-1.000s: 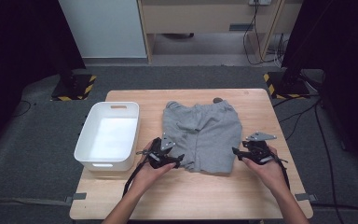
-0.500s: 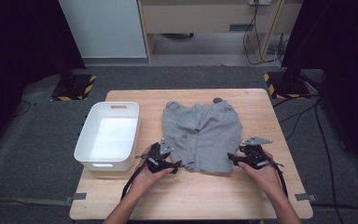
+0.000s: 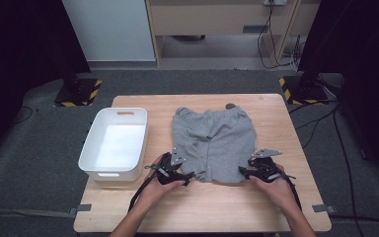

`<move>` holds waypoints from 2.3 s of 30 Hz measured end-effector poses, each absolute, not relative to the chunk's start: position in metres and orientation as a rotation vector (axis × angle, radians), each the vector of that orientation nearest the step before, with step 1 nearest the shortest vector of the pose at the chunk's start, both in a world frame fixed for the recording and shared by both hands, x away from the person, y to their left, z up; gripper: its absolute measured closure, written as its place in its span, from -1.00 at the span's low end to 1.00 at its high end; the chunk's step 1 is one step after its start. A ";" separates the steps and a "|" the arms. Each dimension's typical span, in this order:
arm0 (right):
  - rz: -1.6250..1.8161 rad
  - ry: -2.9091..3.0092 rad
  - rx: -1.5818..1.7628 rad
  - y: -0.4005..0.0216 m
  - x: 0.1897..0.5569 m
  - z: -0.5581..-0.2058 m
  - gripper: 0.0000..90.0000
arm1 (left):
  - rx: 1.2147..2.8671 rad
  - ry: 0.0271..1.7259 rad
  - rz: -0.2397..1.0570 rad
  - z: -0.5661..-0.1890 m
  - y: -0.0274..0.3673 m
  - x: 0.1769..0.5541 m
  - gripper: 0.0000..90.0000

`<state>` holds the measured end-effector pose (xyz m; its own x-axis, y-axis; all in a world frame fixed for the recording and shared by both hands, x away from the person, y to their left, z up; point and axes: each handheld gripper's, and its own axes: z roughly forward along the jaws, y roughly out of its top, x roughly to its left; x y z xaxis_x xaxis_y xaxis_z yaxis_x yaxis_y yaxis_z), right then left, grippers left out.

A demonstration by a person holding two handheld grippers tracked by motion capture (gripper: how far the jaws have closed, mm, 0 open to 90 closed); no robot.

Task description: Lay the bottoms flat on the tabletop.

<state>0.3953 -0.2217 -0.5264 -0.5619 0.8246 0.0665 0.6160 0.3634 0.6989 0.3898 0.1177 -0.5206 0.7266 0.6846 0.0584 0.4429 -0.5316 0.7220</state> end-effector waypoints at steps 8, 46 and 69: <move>1.022 2.361 1.244 -0.220 0.396 -0.527 0.74 | 2.217 0.865 0.438 -0.522 0.118 0.393 -0.58; 1.019 2.350 1.100 -0.128 0.473 -0.473 0.18 | 2.193 0.931 0.480 -0.518 0.131 0.399 -0.57; 1.037 2.403 0.995 -0.137 0.419 -0.499 0.16 | 2.192 0.937 0.483 -0.516 0.135 0.398 -0.57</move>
